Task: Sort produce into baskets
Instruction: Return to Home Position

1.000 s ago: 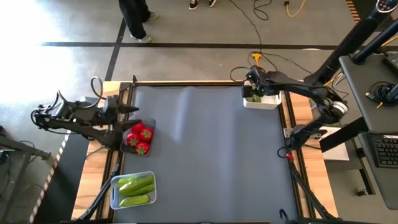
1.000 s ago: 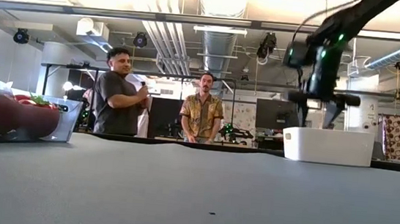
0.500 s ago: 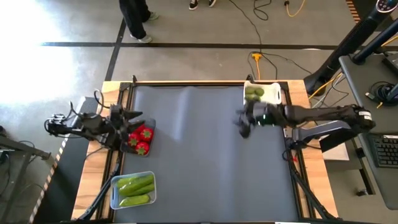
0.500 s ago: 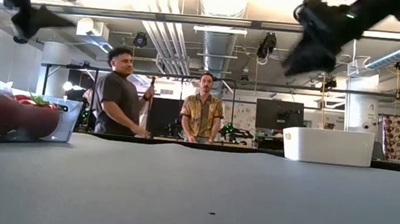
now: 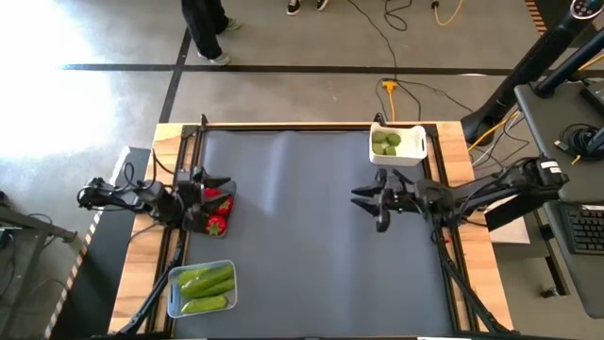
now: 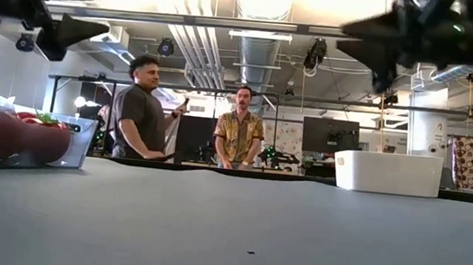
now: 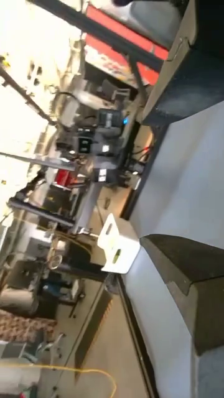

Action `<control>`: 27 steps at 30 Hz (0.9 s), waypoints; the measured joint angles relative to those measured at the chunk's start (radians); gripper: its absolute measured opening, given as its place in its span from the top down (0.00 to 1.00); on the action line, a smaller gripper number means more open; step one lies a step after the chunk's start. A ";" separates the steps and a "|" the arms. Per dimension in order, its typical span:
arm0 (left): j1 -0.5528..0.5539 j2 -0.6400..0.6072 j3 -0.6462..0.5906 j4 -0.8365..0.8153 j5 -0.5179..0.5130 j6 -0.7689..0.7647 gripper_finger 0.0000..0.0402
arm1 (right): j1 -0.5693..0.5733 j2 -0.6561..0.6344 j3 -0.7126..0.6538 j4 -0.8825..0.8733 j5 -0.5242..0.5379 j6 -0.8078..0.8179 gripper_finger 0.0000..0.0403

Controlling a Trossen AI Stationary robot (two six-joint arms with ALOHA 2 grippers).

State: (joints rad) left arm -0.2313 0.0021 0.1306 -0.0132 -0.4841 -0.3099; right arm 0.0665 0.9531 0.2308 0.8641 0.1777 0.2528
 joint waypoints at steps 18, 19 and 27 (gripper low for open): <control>0.272 -0.002 -0.120 0.148 0.352 0.039 0.30 | -0.237 -0.141 -0.218 0.020 -0.346 0.076 0.94; 0.272 -0.002 -0.120 0.121 0.357 0.041 0.30 | -0.237 -0.149 -0.218 0.005 -0.345 0.069 0.94; 0.272 -0.001 -0.120 0.049 0.371 0.062 0.30 | -0.217 -0.288 -0.218 -0.082 -0.401 0.027 0.94</control>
State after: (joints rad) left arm 0.0402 0.0008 0.0105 0.0359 -0.1127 -0.2478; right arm -0.1507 0.6653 0.0124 0.7819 -0.2231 0.2802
